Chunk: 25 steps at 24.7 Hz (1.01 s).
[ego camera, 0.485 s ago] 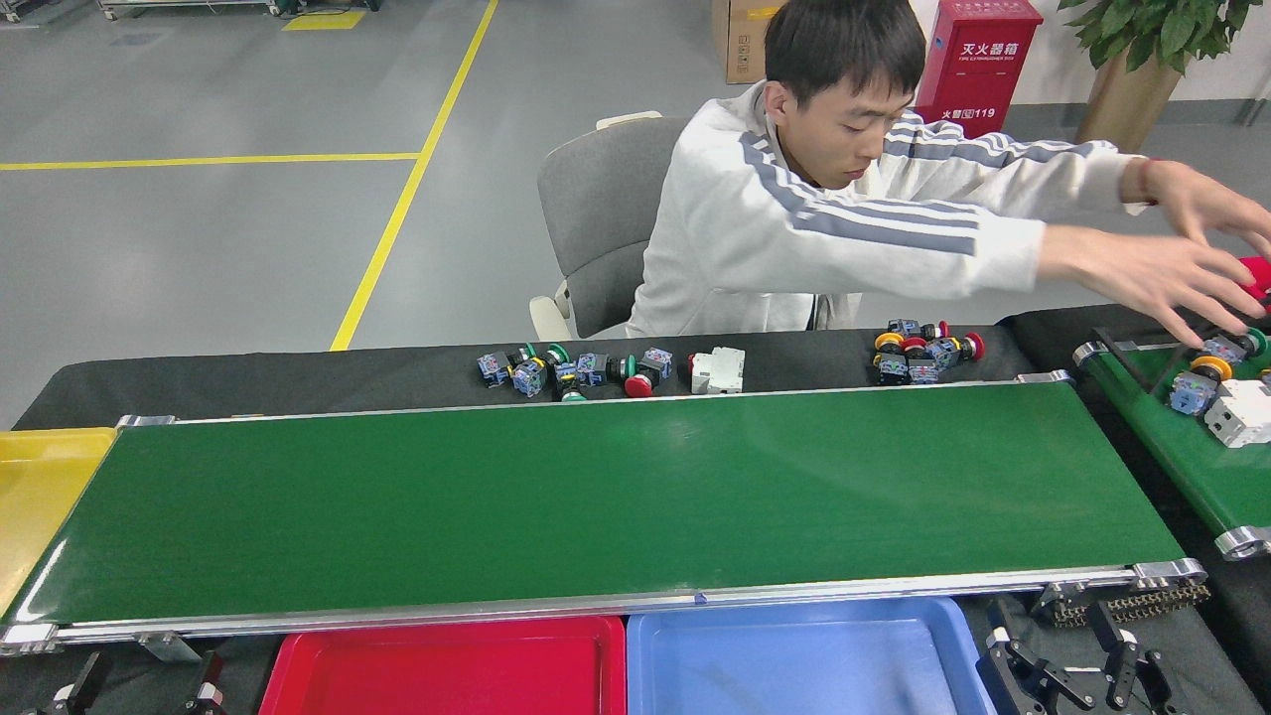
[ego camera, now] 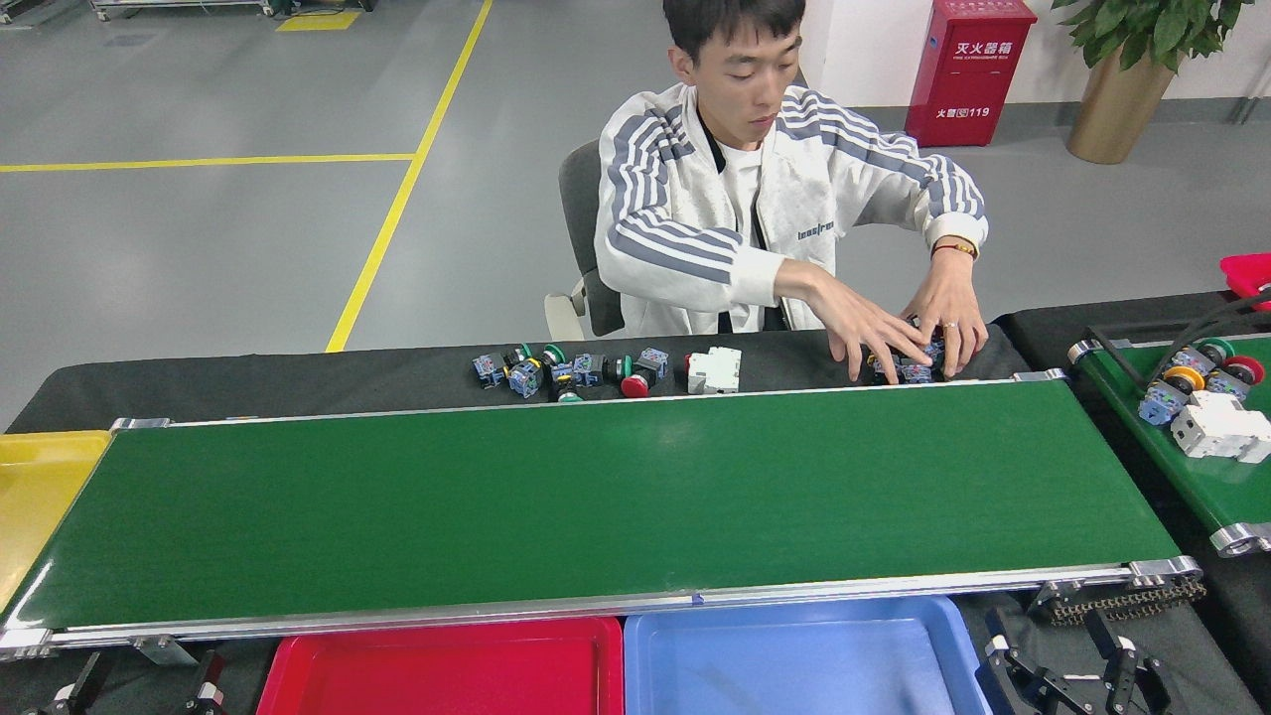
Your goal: Pick switch part from conveyor to tray
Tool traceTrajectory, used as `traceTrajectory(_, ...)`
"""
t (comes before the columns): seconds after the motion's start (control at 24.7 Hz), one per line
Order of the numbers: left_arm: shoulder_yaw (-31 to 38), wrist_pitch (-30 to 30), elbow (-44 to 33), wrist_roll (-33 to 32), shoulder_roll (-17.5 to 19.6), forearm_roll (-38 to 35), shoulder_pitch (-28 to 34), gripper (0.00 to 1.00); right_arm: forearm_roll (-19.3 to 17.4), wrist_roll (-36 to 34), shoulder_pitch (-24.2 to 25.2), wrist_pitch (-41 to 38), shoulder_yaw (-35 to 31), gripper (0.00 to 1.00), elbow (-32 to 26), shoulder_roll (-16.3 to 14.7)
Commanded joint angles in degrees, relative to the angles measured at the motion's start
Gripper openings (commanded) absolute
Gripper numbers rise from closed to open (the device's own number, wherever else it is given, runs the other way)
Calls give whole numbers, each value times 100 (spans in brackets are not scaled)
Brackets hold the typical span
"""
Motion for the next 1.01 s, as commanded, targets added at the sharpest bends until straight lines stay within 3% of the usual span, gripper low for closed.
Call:
traceTrajectory(0.0,33,-2,-75,57,20,32,-36,100,-13,-46,-58,-17,-29,99,-70,-25)
traceTrajectory(0.32,33,-2,-57,57,38,49,-63,100,-4,-2,-392,0,-29,99,-35,-16)
traceTrajectory(0.73,59,-11,-22,57,99,49,-80,100,-13,428,-409,9,-29,99,-17,-34)
traceTrajectory(0.97,59,-20,-31,57,108,49,-80,100,-145,534,-418,9,-169,99,141,-271)
